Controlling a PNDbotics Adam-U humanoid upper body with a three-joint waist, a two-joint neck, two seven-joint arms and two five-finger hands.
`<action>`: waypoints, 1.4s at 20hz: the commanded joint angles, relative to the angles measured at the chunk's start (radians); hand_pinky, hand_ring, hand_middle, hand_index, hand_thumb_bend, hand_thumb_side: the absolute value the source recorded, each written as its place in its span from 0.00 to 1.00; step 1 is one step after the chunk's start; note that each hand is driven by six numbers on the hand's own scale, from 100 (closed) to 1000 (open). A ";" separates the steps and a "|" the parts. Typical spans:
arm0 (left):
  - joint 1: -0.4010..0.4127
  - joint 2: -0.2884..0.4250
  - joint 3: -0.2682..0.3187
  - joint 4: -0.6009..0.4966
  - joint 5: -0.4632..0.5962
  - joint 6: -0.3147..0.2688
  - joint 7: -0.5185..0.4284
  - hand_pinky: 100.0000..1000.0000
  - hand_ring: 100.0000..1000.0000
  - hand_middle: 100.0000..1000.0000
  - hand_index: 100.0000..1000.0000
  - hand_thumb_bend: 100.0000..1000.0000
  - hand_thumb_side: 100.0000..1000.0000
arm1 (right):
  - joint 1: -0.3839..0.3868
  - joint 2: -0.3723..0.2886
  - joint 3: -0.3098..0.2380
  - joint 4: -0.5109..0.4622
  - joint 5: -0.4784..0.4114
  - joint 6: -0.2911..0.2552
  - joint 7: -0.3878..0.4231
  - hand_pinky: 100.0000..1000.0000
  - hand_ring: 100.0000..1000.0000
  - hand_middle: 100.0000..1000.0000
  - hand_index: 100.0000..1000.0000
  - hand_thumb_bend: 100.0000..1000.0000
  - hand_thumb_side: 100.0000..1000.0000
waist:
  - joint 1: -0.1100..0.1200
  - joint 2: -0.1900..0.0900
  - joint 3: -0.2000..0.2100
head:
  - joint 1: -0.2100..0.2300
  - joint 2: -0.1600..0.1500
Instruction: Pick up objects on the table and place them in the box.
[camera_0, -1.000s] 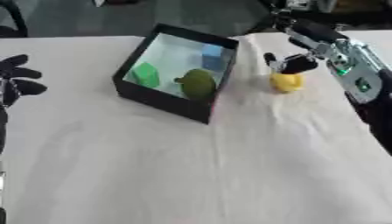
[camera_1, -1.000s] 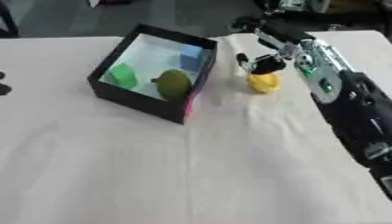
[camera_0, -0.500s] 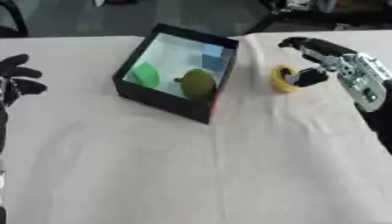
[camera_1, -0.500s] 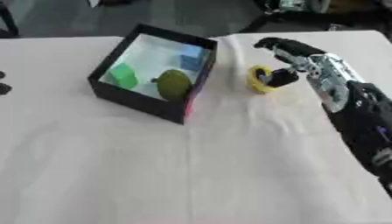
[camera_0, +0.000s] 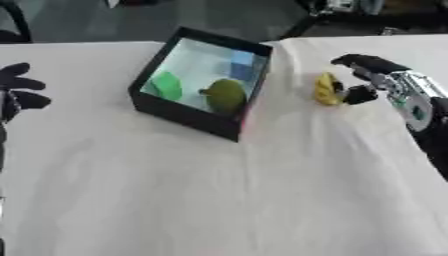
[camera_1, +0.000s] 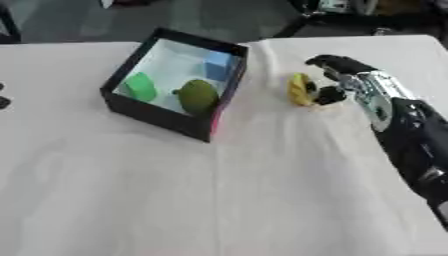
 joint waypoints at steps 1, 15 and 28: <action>-0.010 0.012 0.004 -0.015 0.003 -0.001 0.000 0.65 0.54 0.58 0.84 0.00 0.99 | -0.011 -0.016 -0.008 0.018 0.015 -0.005 -0.009 0.88 0.92 0.89 0.94 0.00 0.24 | 0.005 -0.024 0.001 | -0.002 -0.002; -0.009 0.014 0.006 -0.016 0.004 -0.001 0.001 0.65 0.54 0.58 0.84 0.00 0.98 | -0.004 -0.009 0.020 -0.082 -0.276 -0.221 0.216 0.92 0.97 0.90 0.90 0.00 0.16 | 0.006 -0.023 -0.001 | -0.007 -0.002; -0.010 0.014 0.006 -0.017 0.005 0.000 0.002 0.65 0.54 0.58 0.84 0.00 0.98 | -0.005 -0.009 0.013 -0.108 -0.308 -0.259 0.239 0.87 0.85 0.69 0.14 0.00 0.15 | 0.006 -0.023 -0.002 | -0.010 -0.002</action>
